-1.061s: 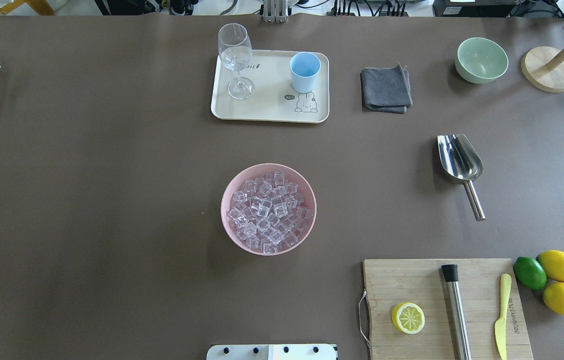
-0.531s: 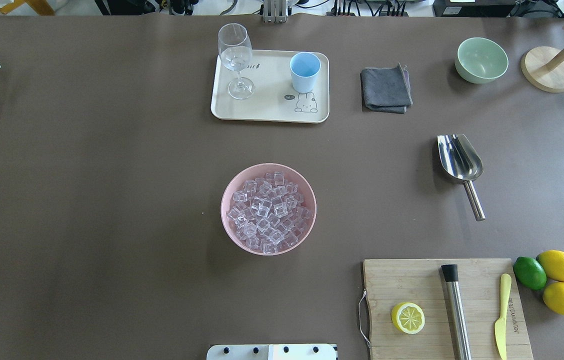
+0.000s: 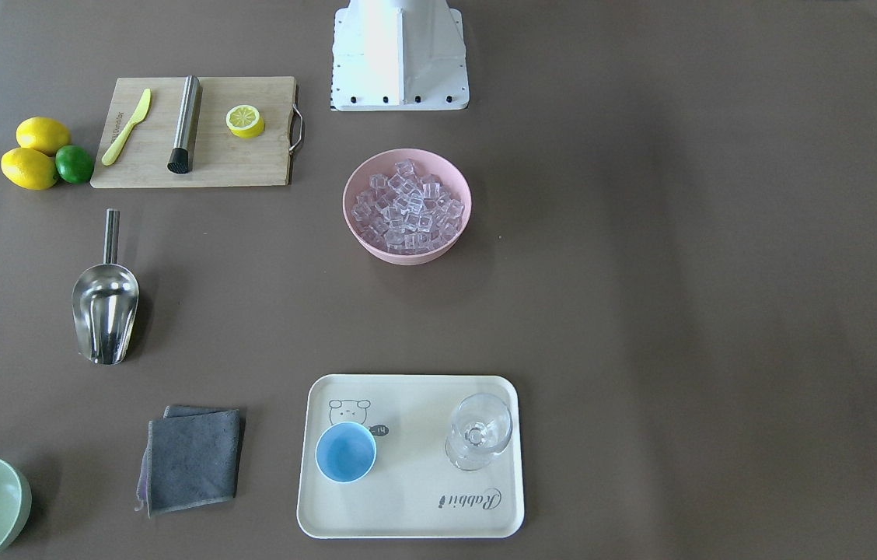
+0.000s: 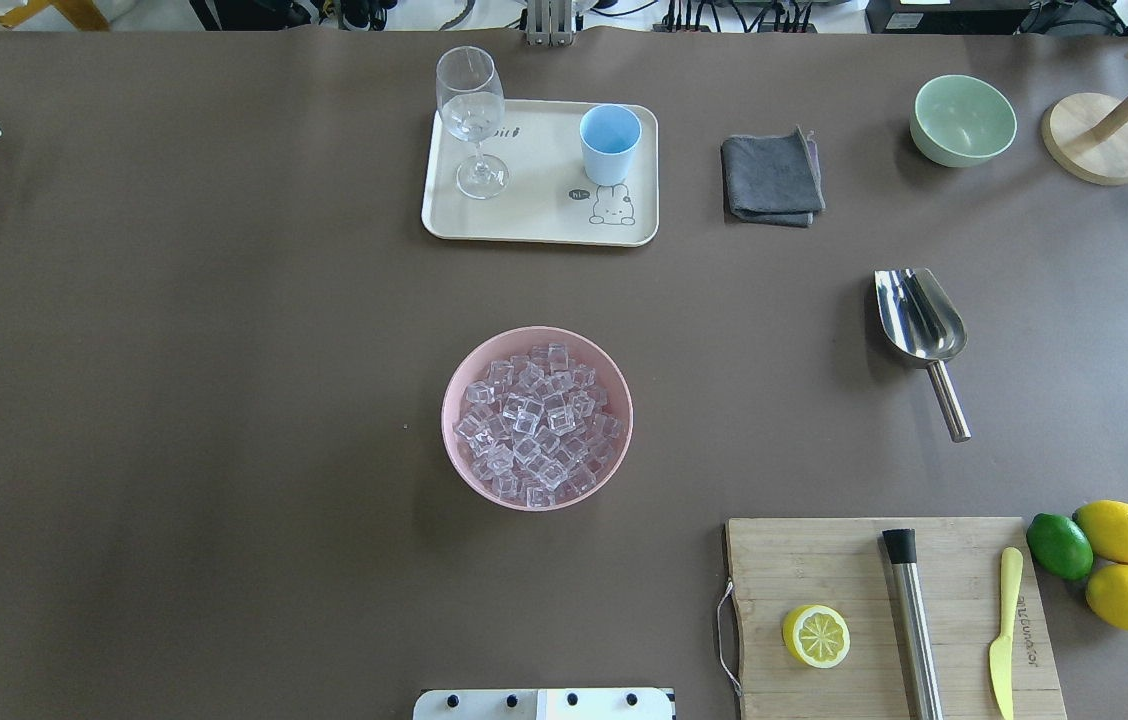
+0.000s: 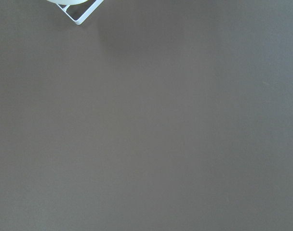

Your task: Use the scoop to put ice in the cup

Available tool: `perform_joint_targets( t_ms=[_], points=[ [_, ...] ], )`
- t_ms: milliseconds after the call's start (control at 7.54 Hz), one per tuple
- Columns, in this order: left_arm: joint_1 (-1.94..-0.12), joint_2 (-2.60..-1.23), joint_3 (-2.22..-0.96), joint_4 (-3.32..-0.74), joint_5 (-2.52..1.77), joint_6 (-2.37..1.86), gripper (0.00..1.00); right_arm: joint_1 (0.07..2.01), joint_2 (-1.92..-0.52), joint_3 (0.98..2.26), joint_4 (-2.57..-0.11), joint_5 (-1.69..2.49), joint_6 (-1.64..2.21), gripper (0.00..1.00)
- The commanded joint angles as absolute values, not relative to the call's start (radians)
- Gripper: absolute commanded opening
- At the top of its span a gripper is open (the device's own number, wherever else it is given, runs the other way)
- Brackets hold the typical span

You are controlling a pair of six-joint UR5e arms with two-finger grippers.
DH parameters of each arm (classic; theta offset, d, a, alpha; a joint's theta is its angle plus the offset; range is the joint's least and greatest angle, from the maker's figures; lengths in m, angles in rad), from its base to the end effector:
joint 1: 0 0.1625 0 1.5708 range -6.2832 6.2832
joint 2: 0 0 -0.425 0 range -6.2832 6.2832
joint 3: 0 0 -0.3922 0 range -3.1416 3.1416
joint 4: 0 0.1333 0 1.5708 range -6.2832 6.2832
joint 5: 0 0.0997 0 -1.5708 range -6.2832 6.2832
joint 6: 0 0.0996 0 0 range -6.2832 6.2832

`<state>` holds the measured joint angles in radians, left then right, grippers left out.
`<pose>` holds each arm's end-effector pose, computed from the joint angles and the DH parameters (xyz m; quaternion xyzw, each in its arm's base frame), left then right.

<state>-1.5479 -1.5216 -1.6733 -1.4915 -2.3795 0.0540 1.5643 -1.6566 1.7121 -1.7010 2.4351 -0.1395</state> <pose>-0.0505 -0.4699 0.6374 -0.0058 0.3935 0.0302 0.9188 0.0546 -0.4501 0.6361 -0.0060 -0.4199 -0.0506 0.9062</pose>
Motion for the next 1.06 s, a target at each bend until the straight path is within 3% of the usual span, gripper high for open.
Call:
perform_joint_targets(
  t_ms=[0, 398, 929],
  points=[
    [-1.499, -1.549, -1.671, -1.493, -2.416, -0.004, 0.98, 1.427, -1.643, 1.791, -1.665, 2.427, 0.146, 1.00],
    [-1.419, -1.589, -1.680, -1.520, -2.456, -0.008, 0.98, 1.235, -1.655, 1.793, -1.359, 2.375, 0.455, 1.00],
    [-1.169, -1.715, -1.773, -1.528, -2.497, -0.003, 0.98, 1.064, -1.635, 1.867, -1.252, 2.381, 0.561, 1.00]
  ],
)
